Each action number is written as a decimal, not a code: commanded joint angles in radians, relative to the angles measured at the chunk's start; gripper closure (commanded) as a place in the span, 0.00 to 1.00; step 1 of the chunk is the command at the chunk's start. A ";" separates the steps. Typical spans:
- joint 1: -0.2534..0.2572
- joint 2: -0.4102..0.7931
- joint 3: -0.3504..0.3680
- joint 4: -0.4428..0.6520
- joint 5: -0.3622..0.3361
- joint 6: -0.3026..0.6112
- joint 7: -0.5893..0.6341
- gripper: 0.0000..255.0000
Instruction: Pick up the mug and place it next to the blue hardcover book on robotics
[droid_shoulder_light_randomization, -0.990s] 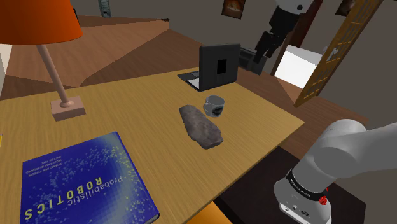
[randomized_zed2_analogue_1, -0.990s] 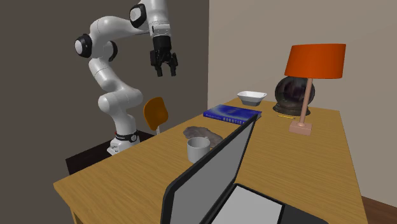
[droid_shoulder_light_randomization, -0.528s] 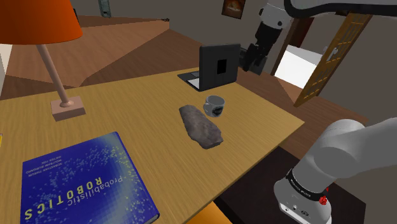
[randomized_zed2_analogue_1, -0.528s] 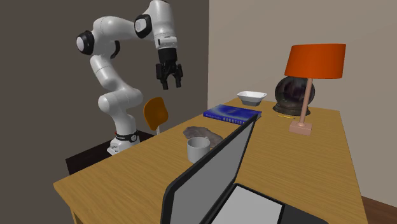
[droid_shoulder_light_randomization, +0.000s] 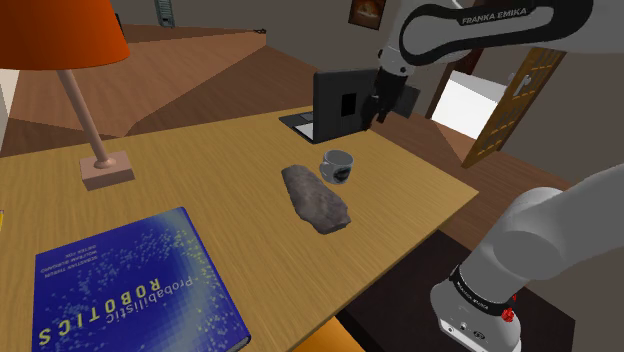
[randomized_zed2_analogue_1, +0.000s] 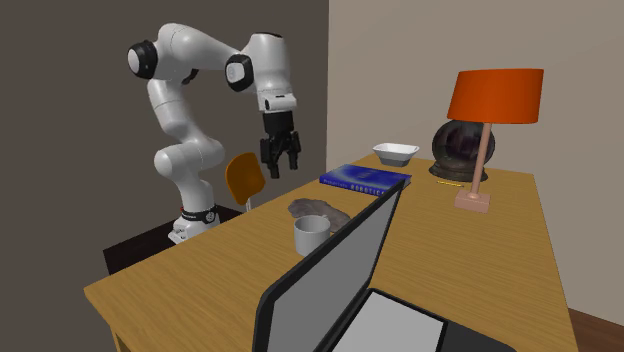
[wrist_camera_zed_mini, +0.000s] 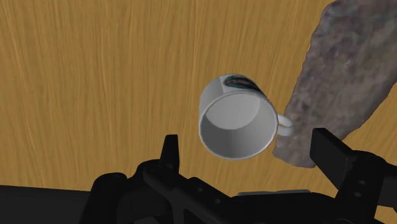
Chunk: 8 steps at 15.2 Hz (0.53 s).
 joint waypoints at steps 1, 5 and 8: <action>0.000 0.067 -0.017 0.001 0.008 0.054 -0.025 0.00; 0.003 0.208 -0.042 0.026 0.034 0.143 -0.071 0.00; 0.005 0.319 -0.057 0.058 0.062 0.201 -0.110 0.00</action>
